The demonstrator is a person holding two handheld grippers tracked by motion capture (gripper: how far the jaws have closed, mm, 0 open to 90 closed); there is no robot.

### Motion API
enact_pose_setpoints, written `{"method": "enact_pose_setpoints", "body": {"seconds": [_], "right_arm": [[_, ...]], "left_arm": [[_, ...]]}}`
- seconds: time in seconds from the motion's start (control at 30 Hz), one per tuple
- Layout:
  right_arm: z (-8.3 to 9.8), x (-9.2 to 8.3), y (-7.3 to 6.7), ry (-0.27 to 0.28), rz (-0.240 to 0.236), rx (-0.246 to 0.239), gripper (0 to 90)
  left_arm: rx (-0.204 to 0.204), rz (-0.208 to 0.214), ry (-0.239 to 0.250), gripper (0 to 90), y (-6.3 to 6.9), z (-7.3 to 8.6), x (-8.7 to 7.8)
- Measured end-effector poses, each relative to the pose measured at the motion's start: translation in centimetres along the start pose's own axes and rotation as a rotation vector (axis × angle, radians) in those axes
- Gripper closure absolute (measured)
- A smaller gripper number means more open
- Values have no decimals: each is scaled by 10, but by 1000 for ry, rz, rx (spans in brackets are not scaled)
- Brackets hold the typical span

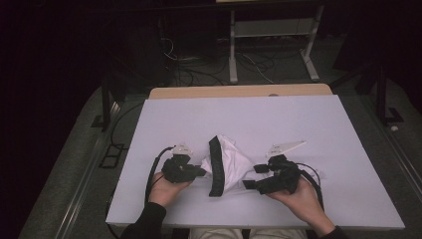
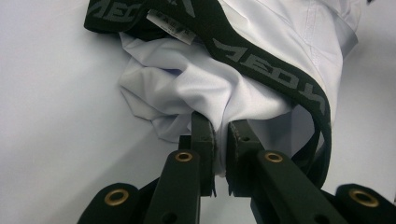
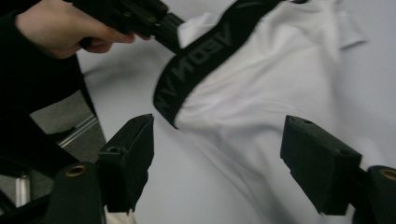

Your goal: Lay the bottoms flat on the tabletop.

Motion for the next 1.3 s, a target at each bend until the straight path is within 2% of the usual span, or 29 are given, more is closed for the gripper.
{"method": "enact_pose_setpoints", "body": {"seconds": [0.13,0.2,0.33,0.5,0.53,0.57,0.6,0.63,0.73,0.8,0.87,0.97,1.0,1.03,1.1,1.13,1.2,1.3], "right_arm": [[-2,14,-9,-20,-33,-10,207],[-3,26,-18,-34,-62,-20,201],[0,45,-31,-58,-82,-29,201],[3,72,-38,-84,-14,-32,200],[3,72,-38,-84,-14,-32,200],[3,81,-38,-81,21,-22,199],[3,81,-38,-81,21,-22,199],[3,88,-38,-74,54,-4,199],[4,96,-37,-61,92,9,216],[4,99,-37,-57,122,2,283],[5,99,-37,-59,129,-4,345],[3,95,-36,-51,91,8,615],[3,95,-36,-51,91,8,615],[0,91,-34,-57,79,16,730],[-4,87,-30,-68,81,16,793],[-4,87,-30,-68,81,16,793],[-13,74,-22,-72,54,51,820],[-31,54,-13,-67,34,64,824]], "left_arm": [[1,1,-1,824,0,0,0],[0,2,-1,824,0,0,1],[0,8,-10,824,0,0,3],[-1,14,-16,823,0,0,4],[-1,14,-16,823,0,0,4],[0,18,-22,823,0,0,5],[0,18,-22,823,0,0,5],[4,20,-26,823,0,0,7],[4,22,-31,823,0,0,7],[1,21,-34,822,0,1,7],[0,22,-34,822,-1,1,7],[-4,24,-34,822,-2,1,7],[-4,24,-34,823,-2,1,7],[-5,24,-33,822,-2,1,7],[-4,23,-31,822,-1,1,7],[-4,23,-31,822,-1,1,7],[0,22,-33,822,-1,1,7],[0,15,-25,822,-1,0,5]]}}
Point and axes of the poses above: each handheld gripper's, and its own axes: x roughly forward along the jaws, z roughly out of its underside, y roughly to its right, the point moved 1 cm from there along x, roughly forward along the jaws, and after that the axes turned 11 degrees about x, right-handed, at the moved point
